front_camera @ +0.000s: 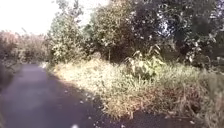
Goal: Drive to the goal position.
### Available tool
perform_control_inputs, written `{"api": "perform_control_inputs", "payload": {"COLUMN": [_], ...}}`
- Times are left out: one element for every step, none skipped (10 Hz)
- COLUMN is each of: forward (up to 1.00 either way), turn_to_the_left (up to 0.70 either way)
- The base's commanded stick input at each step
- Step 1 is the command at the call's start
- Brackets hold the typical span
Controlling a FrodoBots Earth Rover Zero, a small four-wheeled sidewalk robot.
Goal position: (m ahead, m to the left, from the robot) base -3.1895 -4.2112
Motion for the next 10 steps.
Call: {"api": "perform_control_inputs", "payload": {"forward": [0.0, 0.0, 0.0, 0.0, 0.0, 0.0, 0.0, 0.0, 0.0, 0.0], "turn_to_the_left": [-0.85, -0.85, -0.85, -0.85, -0.85, -0.85, -0.85, -0.85, -0.85, -0.85]}}
